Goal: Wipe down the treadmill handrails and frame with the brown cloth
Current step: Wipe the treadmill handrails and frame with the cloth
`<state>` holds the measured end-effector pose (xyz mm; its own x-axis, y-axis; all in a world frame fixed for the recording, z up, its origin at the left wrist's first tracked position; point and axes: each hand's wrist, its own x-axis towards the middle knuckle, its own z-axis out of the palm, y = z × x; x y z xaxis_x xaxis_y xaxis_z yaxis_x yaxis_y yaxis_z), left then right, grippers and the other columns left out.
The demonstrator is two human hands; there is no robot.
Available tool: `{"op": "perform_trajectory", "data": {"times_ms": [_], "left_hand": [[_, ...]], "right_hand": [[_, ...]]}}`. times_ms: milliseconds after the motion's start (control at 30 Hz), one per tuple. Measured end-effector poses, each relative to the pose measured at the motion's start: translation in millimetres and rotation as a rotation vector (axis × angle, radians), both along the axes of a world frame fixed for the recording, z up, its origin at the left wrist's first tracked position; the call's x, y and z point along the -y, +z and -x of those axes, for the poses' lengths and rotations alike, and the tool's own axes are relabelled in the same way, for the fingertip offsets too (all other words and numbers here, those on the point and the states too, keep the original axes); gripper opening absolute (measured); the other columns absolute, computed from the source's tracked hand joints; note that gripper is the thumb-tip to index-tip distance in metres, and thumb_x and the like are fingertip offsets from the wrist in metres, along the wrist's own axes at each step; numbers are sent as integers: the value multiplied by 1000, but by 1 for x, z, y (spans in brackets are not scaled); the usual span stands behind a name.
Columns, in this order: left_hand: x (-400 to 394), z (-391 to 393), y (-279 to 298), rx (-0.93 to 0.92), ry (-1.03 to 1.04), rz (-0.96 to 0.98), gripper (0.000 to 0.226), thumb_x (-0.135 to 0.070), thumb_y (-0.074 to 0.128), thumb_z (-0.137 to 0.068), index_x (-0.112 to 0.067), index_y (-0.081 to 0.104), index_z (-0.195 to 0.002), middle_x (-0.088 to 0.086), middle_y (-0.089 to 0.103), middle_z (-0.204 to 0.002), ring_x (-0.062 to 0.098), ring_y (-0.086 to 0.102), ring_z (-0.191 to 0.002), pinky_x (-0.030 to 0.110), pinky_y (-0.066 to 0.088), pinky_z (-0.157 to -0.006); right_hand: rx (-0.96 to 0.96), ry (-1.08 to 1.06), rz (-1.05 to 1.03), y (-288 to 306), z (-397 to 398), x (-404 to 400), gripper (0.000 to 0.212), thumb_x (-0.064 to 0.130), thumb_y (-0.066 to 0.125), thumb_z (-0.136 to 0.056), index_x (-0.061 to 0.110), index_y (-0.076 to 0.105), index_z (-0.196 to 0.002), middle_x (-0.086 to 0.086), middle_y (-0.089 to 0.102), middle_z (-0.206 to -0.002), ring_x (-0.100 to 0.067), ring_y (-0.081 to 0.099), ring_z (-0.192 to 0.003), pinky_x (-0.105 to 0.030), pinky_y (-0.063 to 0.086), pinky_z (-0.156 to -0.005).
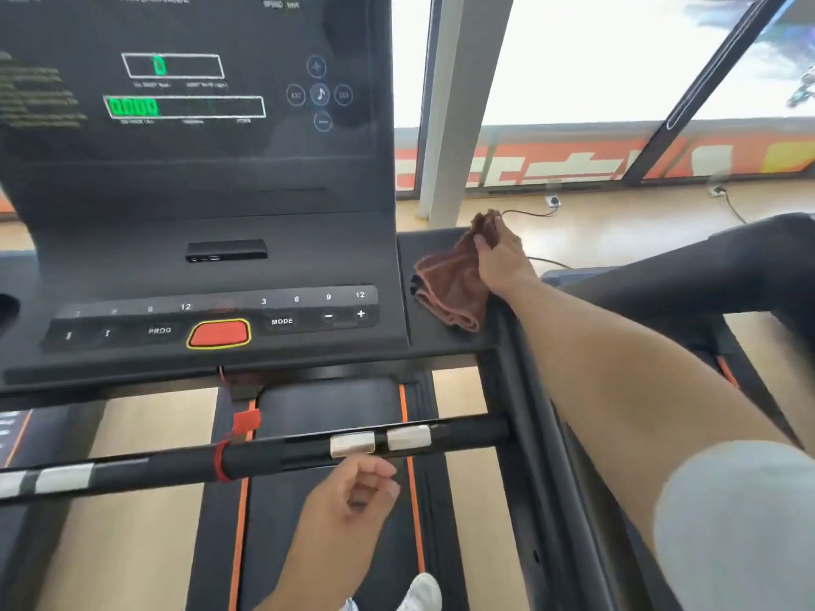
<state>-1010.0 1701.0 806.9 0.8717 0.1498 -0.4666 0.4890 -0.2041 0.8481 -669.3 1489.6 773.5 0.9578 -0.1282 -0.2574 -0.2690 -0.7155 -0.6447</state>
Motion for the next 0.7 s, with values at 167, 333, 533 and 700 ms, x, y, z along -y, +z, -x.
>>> {"op": "perform_trajectory", "data": {"times_ms": [167,333,533,700], "left_hand": [[4,33,1,-38,-11,-31,17,-12,73,-89,-28,72,-86,-7,74,-87,14,71,-81,16,50,-76],[26,44,0,-62,-64,-19,15,-13,72,-90,-28,71,-90,-2,74,-87,21,70,-85,21,54,-78],[70,33,16,35,-97,-15,14,-13,70,-91,-23,67,-99,-6,72,-93,0,64,-82,5,45,-72],[103,19,20,79,-200,-22,14,-21,69,-92,-25,67,-105,-14,71,-104,-7,63,-93,4,44,-81]], "right_hand": [[-10,-51,-93,0,14,5,64,58,39,-103,36,23,-161,-6,48,-153,-36,50,-136,-52,37,-118],[-8,-43,-341,8,115,41,51,43,48,-107,35,38,-157,6,59,-134,-16,53,-122,-33,39,-108],[-74,-101,-490,7,280,91,37,17,55,-106,31,57,-141,6,68,-128,-7,65,-116,-19,47,-98],[-35,-123,-467,31,393,106,46,1,63,-100,26,63,-138,16,69,-128,23,57,-110,2,40,-87]]}}
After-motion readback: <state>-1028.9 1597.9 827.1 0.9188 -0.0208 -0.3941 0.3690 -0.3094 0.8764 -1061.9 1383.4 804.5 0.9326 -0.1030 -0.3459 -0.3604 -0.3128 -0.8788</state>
